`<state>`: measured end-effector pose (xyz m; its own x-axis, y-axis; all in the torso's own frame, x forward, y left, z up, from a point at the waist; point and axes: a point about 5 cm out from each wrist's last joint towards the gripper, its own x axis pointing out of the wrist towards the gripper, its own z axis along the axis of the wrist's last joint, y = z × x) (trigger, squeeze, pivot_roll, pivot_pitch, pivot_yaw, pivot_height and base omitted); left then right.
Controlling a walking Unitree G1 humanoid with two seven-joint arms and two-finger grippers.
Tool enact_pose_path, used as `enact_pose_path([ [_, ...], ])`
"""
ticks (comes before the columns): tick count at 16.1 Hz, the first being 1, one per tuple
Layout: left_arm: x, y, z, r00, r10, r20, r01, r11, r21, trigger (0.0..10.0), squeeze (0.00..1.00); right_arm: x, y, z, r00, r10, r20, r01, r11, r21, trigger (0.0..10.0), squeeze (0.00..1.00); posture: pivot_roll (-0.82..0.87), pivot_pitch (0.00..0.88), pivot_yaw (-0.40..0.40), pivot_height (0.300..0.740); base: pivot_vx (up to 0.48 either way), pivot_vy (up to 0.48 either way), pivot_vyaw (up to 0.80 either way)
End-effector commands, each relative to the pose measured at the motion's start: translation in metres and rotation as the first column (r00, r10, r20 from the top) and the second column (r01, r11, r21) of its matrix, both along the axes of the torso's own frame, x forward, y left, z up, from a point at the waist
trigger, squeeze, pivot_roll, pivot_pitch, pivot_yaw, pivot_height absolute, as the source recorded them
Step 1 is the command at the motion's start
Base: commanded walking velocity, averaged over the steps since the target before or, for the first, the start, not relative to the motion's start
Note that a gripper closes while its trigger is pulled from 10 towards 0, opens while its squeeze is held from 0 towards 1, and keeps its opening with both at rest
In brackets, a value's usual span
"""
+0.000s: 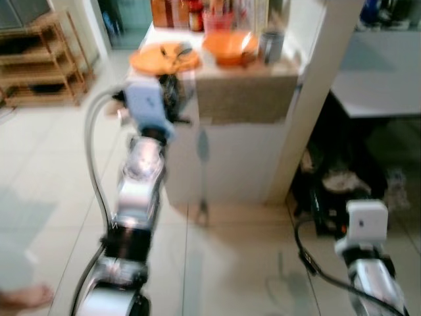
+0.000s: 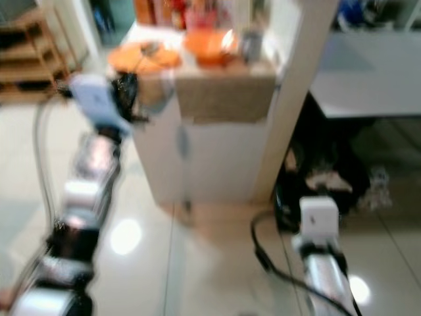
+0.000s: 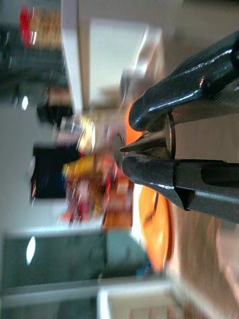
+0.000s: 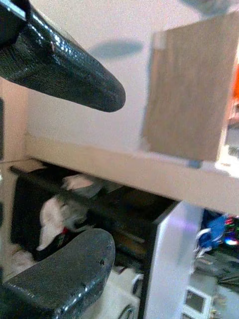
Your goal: Setting the table
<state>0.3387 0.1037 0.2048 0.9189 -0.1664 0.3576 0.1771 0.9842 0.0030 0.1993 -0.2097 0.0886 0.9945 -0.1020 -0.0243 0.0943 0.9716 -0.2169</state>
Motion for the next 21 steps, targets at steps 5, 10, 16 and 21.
enact_pose_path([
  [5,0.003,0.0,-0.001,1.0,-0.004,-0.008,0.004,0.999,0.045,0.0,0.0,0.003,0.0,0.007,1.0,-0.003,0.028,0.003,1.0,-0.012,10.0,0.0,-0.1,0.0,0.064,0.74,0.0,-0.48,0.43],
  [10,0.003,-0.003,-0.005,1.0,-0.005,-0.028,0.007,0.999,0.05,0.0,0.0,0.002,-0.003,0.006,1.0,-0.021,0.022,0.021,1.0,-0.004,10.0,0.0,-0.1,0.0,0.065,0.74,0.0,-0.48,0.0],
  [16,0.004,-0.004,-0.018,0.997,0.007,-0.082,0.0,0.997,0.075,0.0,0.0,0.003,0.001,0.006,1.0,0.006,0.019,-0.006,1.0,-0.024,10.0,0.0,-0.1,0.0,0.066,0.74,0.0,-0.48,0.25],
  [21,0.005,-0.007,-0.028,0.993,-0.008,-0.117,0.021,0.994,0.105,0.0,0.0,0.007,-0.001,0.007,0.999,-0.024,0.027,0.025,1.0,-0.009,10.0,0.0,-0.09,0.0,0.075,0.74,0.0,-0.474,0.15],
])
